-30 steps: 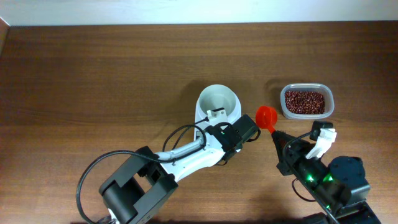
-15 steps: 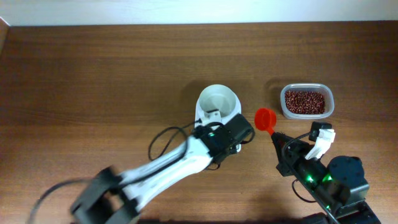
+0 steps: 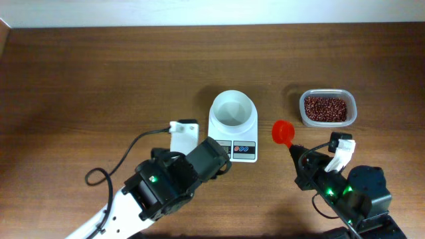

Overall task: Scoop and weigh 50g on scale
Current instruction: 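Withdraw the left gripper from the scale toward the left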

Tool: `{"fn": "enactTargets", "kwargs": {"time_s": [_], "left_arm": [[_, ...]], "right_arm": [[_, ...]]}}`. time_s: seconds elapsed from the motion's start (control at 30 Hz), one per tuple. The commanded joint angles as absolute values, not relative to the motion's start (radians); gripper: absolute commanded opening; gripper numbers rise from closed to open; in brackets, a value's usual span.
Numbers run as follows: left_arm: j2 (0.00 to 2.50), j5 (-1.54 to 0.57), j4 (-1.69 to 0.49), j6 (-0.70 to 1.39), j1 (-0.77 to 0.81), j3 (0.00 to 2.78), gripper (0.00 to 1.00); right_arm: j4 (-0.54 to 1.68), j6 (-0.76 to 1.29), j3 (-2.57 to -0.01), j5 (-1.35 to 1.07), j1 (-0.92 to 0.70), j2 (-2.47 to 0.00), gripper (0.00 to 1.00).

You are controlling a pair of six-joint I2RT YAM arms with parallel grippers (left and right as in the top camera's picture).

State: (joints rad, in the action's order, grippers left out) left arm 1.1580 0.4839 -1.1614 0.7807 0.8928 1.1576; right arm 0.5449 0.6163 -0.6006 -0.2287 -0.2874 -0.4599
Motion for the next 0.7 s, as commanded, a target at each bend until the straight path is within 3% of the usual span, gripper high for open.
{"fn": "enactTargets", "kwargs": {"time_s": [0.0,0.07,0.1,0.17,0.37,0.57,0.67], "left_arm": [[1.132,0.246,-1.145,0.234,0.807,1.165,0.99],[1.115,-0.172,-1.136,-0.135,0.703,1.168,0.99],[1.114,-0.204,-1.129,-0.18,0.673,1.168,0.99],[1.118,-0.031,-1.118,-0.185,0.605,1.168,0.99],[1.11,-0.011,-1.077,-0.244,0.591,1.176,0.99],[1.052,-0.079,-1.075,-0.347,0.487,1.203,0.99],[1.055,-0.248,-1.075,-0.454,0.397,1.203,0.99]], "right_arm": [[0.556,0.606,-0.619,-0.231,-0.28,-0.455,0.04],[0.566,0.606,-0.619,-0.231,-0.28,-0.455,0.04],[0.569,0.606,-0.619,-0.231,-0.28,-0.455,0.04],[0.588,0.606,-0.619,-0.231,-0.28,-0.455,0.04],[0.6,0.606,-0.619,-0.231,-0.28,-0.455,0.04],[0.603,0.606,-0.619,-0.231,-0.28,-0.455,0.04],[0.604,0.61,-0.619,-0.235,-0.28,-0.455,0.04]]}}
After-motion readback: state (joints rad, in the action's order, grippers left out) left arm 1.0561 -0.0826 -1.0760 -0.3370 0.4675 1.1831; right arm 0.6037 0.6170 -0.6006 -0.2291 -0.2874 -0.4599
